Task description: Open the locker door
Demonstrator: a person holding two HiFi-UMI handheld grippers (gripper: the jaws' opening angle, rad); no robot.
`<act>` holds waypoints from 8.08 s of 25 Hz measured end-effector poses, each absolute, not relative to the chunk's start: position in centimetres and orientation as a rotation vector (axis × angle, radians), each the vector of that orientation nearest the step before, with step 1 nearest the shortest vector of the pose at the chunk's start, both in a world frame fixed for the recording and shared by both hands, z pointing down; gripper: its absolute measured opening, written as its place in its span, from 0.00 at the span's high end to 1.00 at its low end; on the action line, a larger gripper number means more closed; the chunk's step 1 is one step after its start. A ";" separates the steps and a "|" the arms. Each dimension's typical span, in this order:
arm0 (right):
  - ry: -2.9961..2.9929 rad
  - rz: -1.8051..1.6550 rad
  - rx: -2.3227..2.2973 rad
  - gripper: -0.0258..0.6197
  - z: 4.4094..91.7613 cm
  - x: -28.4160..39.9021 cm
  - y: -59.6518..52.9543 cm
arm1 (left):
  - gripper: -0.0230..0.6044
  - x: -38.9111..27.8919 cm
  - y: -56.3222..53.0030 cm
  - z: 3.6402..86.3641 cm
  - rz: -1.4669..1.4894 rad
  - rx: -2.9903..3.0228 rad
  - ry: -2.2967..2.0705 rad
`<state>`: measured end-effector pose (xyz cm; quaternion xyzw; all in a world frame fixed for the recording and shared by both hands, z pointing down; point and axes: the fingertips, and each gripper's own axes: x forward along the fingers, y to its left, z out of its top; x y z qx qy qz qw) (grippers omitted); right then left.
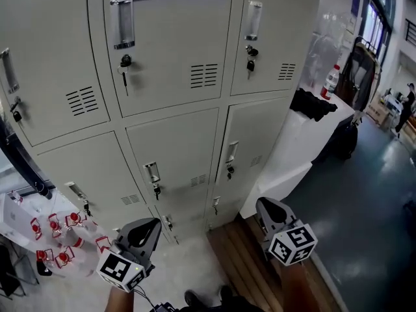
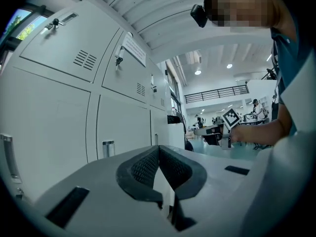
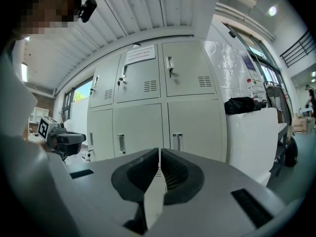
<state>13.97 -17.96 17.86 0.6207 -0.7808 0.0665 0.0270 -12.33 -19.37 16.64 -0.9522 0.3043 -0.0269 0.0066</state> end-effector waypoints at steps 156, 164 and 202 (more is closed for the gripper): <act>-2.351 0.327 1.472 0.77 71.8 21.4 -29.4 | 0.94 -15.0 -22.9 56.4 -0.512 -2.957 1.609; -2.289 0.374 1.501 0.78 72.0 24.0 -26.6 | 0.94 -16.7 -20.5 55.4 -0.520 -2.911 1.681; -2.719 0.277 1.541 0.87 23.5 12.1 -20.1 | 0.94 -23.2 -14.1 20.1 -0.151 -2.661 1.727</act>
